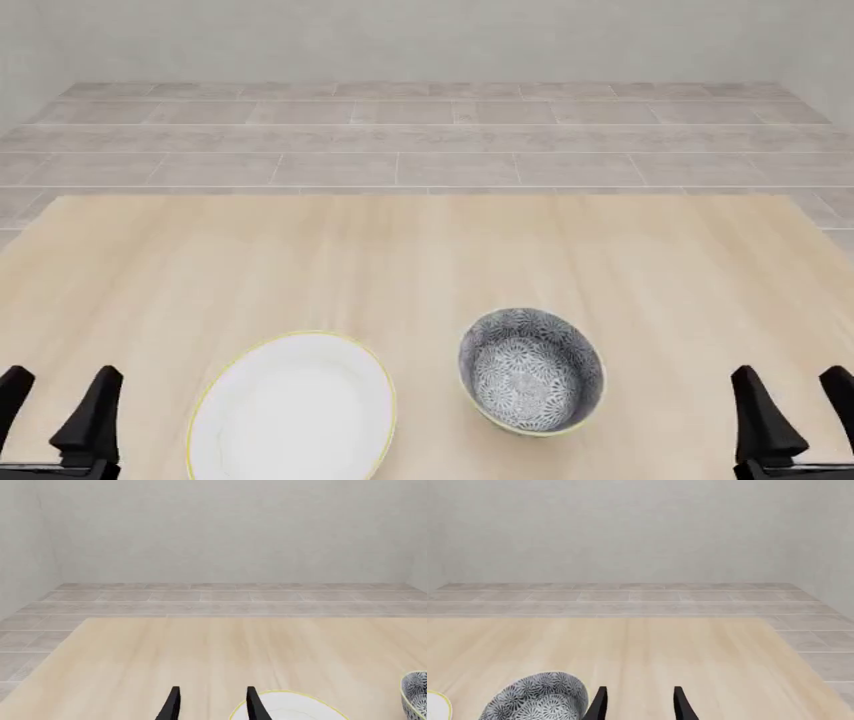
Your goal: Put the bowl on the plate.
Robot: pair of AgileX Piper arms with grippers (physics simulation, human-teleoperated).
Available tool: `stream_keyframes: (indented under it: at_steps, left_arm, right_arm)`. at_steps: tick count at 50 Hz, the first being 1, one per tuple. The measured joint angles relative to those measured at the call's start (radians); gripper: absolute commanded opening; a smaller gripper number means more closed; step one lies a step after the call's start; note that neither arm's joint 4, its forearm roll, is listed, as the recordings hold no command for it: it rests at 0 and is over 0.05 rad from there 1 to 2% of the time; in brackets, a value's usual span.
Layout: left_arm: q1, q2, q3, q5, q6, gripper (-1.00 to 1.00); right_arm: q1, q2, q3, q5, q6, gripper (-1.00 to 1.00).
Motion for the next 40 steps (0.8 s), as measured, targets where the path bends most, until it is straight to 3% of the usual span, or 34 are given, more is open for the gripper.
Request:
stream_keyframes:
  at_steps: [25,36,40]
  left_arm:
    - [0.000,0.005,-0.003,-0.001,0.000,1.00]
    - [0.000,0.005,-0.003,-0.001,0.000,1.00]
    - [0.000,0.005,-0.003,-0.001,0.000,1.00]
  right_arm:
    - [0.016,0.042,-0.027,-0.010,-0.001,1.00]
    - [0.019,0.119,-0.138,0.033,0.004,1.00]
    - [0.013,0.180,-0.200,0.055,-0.023,1.00]
